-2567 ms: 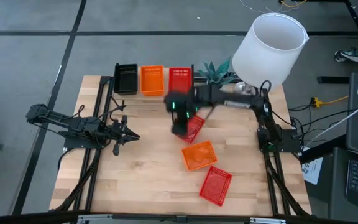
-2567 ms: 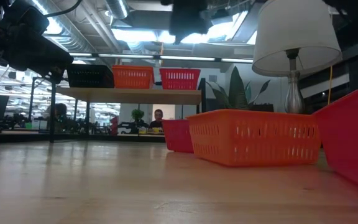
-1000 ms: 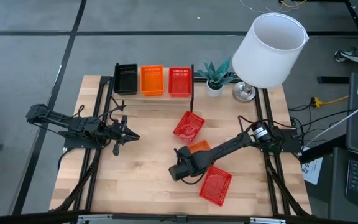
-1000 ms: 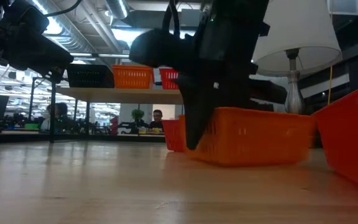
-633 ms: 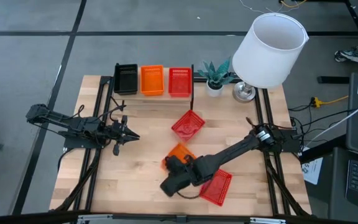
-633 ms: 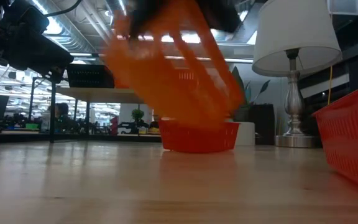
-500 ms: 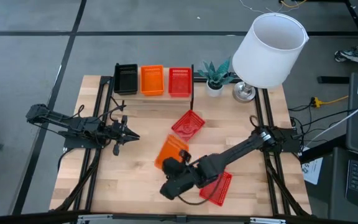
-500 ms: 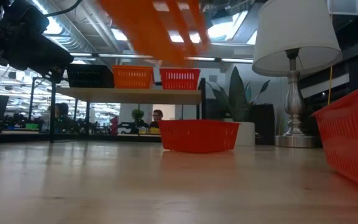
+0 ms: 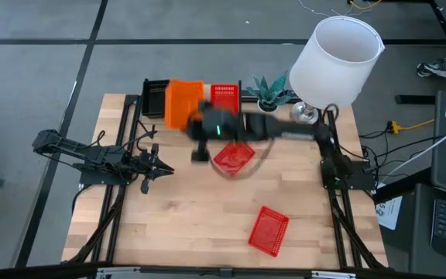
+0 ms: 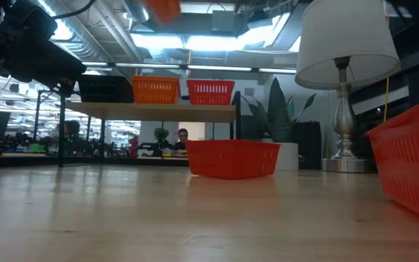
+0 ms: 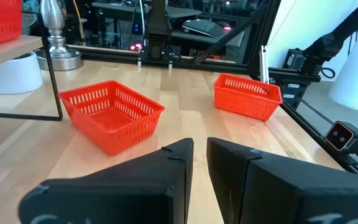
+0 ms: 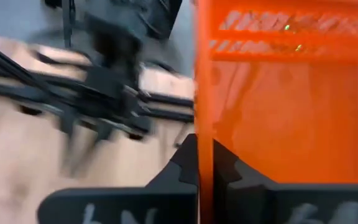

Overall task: Stack baskets on shelf by color
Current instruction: Stack the orange bin on top of the other stacked orange bins on the shelf

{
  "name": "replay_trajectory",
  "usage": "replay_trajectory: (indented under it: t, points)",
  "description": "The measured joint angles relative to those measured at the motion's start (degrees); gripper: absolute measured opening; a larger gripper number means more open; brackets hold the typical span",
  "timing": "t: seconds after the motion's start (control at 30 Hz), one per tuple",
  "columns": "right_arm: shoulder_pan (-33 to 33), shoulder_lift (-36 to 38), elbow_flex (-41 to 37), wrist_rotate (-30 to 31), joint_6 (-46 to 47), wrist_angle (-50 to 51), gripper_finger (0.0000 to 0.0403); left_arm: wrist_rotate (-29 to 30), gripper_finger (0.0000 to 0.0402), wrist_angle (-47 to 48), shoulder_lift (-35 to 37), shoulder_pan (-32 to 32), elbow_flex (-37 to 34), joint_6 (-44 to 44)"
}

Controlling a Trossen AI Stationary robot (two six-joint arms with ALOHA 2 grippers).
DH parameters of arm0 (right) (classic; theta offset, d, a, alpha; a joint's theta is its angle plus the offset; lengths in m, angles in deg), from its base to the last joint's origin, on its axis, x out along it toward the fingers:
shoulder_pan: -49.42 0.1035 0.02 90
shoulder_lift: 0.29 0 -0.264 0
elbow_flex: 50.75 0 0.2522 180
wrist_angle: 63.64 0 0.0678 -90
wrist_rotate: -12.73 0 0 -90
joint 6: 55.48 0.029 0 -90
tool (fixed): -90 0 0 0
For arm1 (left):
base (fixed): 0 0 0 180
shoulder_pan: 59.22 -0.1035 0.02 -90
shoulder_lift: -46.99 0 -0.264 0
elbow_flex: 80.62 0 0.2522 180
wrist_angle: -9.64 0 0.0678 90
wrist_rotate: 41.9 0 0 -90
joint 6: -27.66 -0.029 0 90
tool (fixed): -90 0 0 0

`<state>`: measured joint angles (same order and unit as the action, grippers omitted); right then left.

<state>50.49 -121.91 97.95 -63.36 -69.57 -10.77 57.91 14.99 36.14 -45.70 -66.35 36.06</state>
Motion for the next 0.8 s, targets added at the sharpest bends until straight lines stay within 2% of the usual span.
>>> replay_trajectory:
  t: [0.2,0.4,0.8]
  points:
    - [-12.73,-2.11,-0.07,-19.12,0.51,0.52,0.0,0.0,0.0039,0.07,0.0,-0.01,0.0,-0.08]
    - [-15.84,-3.51,-0.1,-18.73,0.11,4.33,0.0,0.0,0.0039,0.15,0.0,-0.01,0.0,-0.08]
    - [-16.69,-4.39,-1.28,-18.54,-2.15,4.01,0.0,0.0,0.0039,0.24,0.0,-0.01,0.0,-0.03]
